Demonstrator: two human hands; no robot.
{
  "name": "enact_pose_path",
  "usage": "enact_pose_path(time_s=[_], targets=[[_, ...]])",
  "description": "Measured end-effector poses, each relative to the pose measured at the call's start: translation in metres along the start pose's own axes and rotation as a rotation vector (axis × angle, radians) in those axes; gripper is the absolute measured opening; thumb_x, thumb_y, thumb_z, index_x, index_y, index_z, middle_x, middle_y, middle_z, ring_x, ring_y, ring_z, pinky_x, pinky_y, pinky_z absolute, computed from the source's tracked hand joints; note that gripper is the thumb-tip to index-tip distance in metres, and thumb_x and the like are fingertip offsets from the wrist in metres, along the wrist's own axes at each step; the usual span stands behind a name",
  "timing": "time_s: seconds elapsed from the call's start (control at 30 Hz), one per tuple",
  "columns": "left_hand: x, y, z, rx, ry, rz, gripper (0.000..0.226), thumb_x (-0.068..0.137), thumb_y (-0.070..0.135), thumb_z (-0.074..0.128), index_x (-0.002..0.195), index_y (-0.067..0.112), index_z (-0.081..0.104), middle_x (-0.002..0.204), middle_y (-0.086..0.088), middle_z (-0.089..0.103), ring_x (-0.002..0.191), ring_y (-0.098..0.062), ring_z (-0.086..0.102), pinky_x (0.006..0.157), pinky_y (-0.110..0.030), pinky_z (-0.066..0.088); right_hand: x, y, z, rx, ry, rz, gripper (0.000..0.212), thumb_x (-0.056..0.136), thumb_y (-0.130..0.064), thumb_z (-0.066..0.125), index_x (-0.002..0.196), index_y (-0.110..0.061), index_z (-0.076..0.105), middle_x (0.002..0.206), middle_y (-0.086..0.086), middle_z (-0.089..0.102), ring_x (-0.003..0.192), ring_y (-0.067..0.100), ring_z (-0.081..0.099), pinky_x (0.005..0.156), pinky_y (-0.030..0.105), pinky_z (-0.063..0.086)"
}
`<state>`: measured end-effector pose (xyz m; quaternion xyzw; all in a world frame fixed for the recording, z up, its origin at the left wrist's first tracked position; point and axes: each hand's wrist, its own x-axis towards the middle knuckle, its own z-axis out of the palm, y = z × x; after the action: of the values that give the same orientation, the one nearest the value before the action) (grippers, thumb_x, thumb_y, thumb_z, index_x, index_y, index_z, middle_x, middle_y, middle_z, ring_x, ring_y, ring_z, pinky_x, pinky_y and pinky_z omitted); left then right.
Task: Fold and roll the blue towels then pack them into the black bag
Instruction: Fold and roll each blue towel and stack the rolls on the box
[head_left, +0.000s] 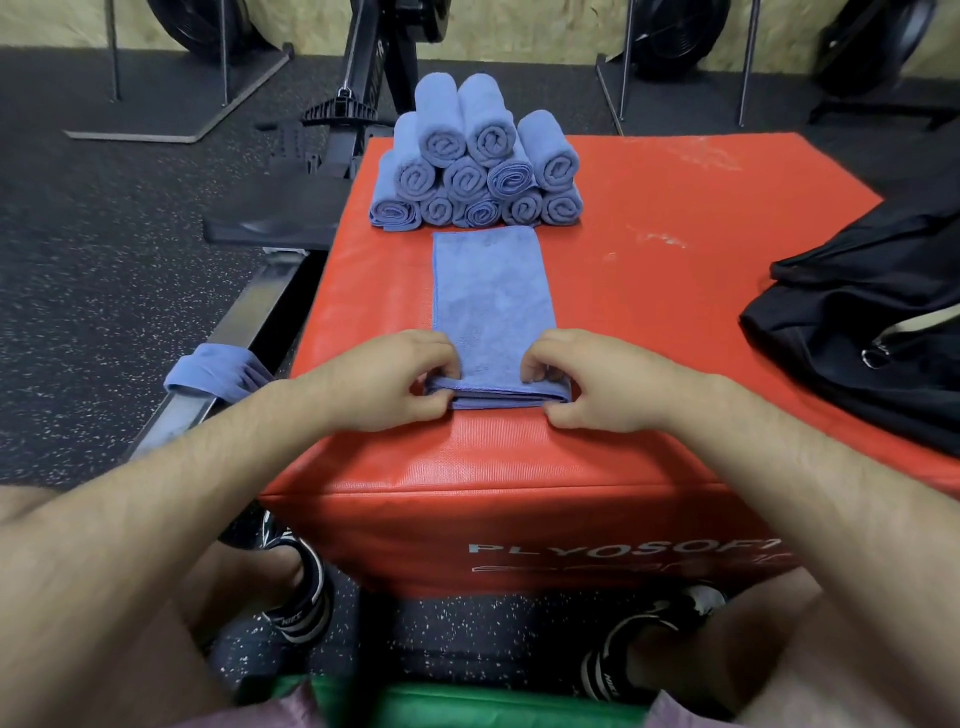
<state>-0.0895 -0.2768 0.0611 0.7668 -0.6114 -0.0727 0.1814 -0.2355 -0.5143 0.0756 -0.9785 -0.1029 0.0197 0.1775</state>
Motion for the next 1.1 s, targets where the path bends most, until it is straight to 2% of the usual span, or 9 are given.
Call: enact_pose_path(time_s=[0.17, 0.3, 0.4, 0.5, 0.63, 0.7, 0.77, 0.9, 1.1], targets=[[-0.003, 0.0, 0.001, -0.01, 0.015, 0.024, 0.015, 0.087, 0.031, 0.061, 0.094, 0.018, 0.059, 0.09, 0.004, 0.058, 0.082, -0.013, 0.054, 0.08, -0.035, 0.048, -0.002, 0.003, -0.004, -0.007, 0.04, 0.043, 0.021, 0.081, -0.013, 0.061, 0.1, -0.023, 0.059, 0.091, -0.006, 0.063, 0.077, 0.011, 0.054, 0.075, 0.035, 0.047], [-0.007, 0.002, 0.001, 0.078, 0.009, 0.018, 0.042, 0.083, 0.054, 0.073, 0.105, 0.025, 0.052, 0.094, 0.012, 0.051, 0.086, -0.01, 0.048, 0.08, -0.027, 0.042, -0.002, 0.004, -0.003, 0.112, 0.087, 0.091, 0.023, 0.084, -0.01, 0.06, 0.104, -0.021, 0.061, 0.09, -0.008, 0.066, 0.071, 0.002, 0.055, 0.072, 0.031, 0.046], [-0.006, 0.003, 0.001, 0.068, 0.04, 0.0, 0.028, 0.087, 0.034, 0.07, 0.106, 0.022, 0.053, 0.095, 0.011, 0.054, 0.085, -0.009, 0.048, 0.081, -0.031, 0.045, 0.0, 0.006, -0.002, 0.154, 0.116, 0.086, 0.026, 0.085, -0.007, 0.061, 0.107, -0.021, 0.062, 0.097, -0.008, 0.066, 0.079, 0.01, 0.058, 0.075, 0.026, 0.047], [-0.006, 0.003, 0.0, 0.006, 0.091, -0.073, 0.016, 0.092, 0.021, 0.064, 0.106, 0.021, 0.055, 0.092, 0.009, 0.059, 0.081, -0.009, 0.051, 0.077, -0.033, 0.047, 0.001, 0.008, -0.001, 0.145, 0.168, 0.058, 0.028, 0.085, -0.002, 0.062, 0.106, -0.02, 0.064, 0.096, -0.012, 0.058, 0.081, 0.005, 0.055, 0.073, 0.009, 0.039], [-0.005, 0.0, -0.001, -0.102, 0.196, -0.13, 0.016, 0.093, 0.011, 0.065, 0.108, 0.017, 0.063, 0.097, 0.01, 0.063, 0.083, -0.006, 0.057, 0.074, -0.01, 0.041, 0.003, 0.011, 0.002, 0.129, 0.233, 0.061, 0.023, 0.086, 0.0, 0.063, 0.101, -0.016, 0.068, 0.093, -0.016, 0.051, 0.08, 0.002, 0.05, 0.076, 0.005, 0.036], [-0.003, -0.004, 0.0, -0.095, 0.231, -0.131, 0.016, 0.092, 0.007, 0.066, 0.104, 0.016, 0.067, 0.098, 0.006, 0.062, 0.083, -0.008, 0.057, 0.075, -0.007, 0.039, 0.004, 0.012, 0.003, 0.101, 0.26, 0.051, 0.022, 0.085, 0.002, 0.063, 0.098, -0.014, 0.07, 0.094, -0.012, 0.053, 0.083, 0.0, 0.048, 0.078, 0.004, 0.035], [-0.001, -0.007, 0.002, -0.072, 0.253, -0.109, 0.016, 0.09, 0.003, 0.067, 0.101, 0.014, 0.07, 0.099, 0.002, 0.058, 0.083, -0.008, 0.054, 0.077, -0.01, 0.039, 0.005, 0.013, 0.006, 0.001, 0.266, 0.011, 0.02, 0.085, 0.0, 0.063, 0.096, -0.015, 0.071, 0.095, -0.009, 0.056, 0.085, 0.002, 0.048, 0.081, 0.012, 0.039], [0.003, -0.007, 0.005, 0.129, 0.263, 0.003, 0.014, 0.09, 0.006, 0.062, 0.097, 0.01, 0.073, 0.093, -0.005, 0.057, 0.083, -0.023, 0.051, 0.079, -0.033, 0.041, 0.008, 0.012, 0.008, -0.18, 0.28, -0.019, 0.017, 0.087, -0.009, 0.062, 0.095, -0.016, 0.075, 0.094, 0.001, 0.061, 0.089, 0.025, 0.052, 0.078, 0.039, 0.048], [0.0, -0.002, 0.0, 0.205, 0.189, 0.049, 0.022, 0.095, 0.012, 0.053, 0.105, 0.006, 0.072, 0.084, -0.006, 0.052, 0.08, -0.025, 0.05, 0.073, -0.03, 0.039, 0.007, 0.005, 0.006, -0.242, 0.218, -0.004, 0.022, 0.085, -0.014, 0.057, 0.098, -0.016, 0.075, 0.087, 0.001, 0.059, 0.084, 0.027, 0.054, 0.072, 0.042, 0.051]])
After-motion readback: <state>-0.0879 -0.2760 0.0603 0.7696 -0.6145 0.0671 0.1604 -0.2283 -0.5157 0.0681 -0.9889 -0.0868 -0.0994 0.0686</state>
